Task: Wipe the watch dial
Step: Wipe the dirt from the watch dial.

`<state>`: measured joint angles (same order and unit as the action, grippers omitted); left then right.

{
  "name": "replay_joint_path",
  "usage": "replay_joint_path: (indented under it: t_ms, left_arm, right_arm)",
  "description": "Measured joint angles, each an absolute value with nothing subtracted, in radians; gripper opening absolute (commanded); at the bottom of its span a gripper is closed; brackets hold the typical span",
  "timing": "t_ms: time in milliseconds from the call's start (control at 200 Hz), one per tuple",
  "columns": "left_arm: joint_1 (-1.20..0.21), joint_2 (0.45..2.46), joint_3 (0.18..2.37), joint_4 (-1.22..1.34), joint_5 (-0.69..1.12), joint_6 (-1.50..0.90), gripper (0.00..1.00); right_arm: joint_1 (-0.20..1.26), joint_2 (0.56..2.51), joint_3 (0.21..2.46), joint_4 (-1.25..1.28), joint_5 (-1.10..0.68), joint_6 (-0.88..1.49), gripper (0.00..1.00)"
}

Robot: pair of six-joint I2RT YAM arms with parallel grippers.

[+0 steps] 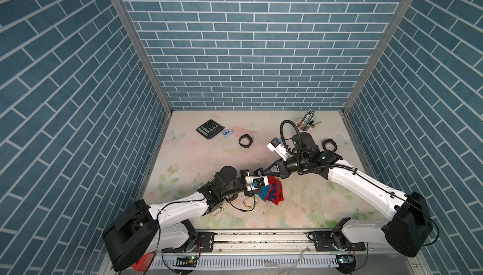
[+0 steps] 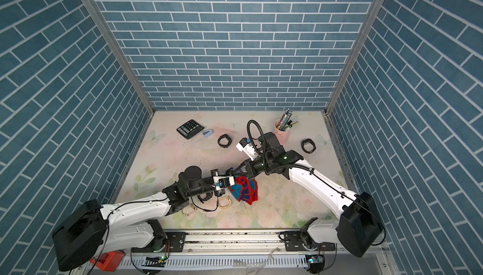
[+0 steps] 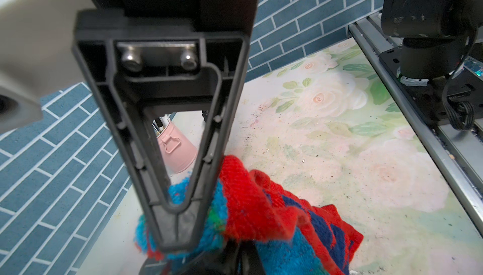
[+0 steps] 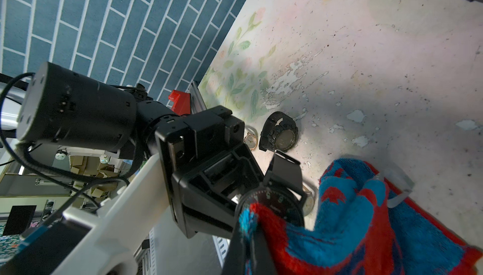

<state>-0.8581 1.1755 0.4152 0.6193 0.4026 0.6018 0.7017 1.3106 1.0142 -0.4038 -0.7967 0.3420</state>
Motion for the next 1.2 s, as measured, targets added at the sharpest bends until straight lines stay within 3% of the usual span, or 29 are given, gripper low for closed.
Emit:
replay_joint_path:
  t_ms: [505,1200]
  left_arm:
    - [-0.858,1.09,0.4,0.655,0.431,0.617,0.0]
    - [-0.859,1.179,0.421,0.695,0.466,0.598,0.0]
  right_arm:
    - [0.661,1.301,1.014,-0.501,-0.779,0.314,0.0]
    - [0.686,1.285,1.147,-0.502,-0.793,0.236,0.0]
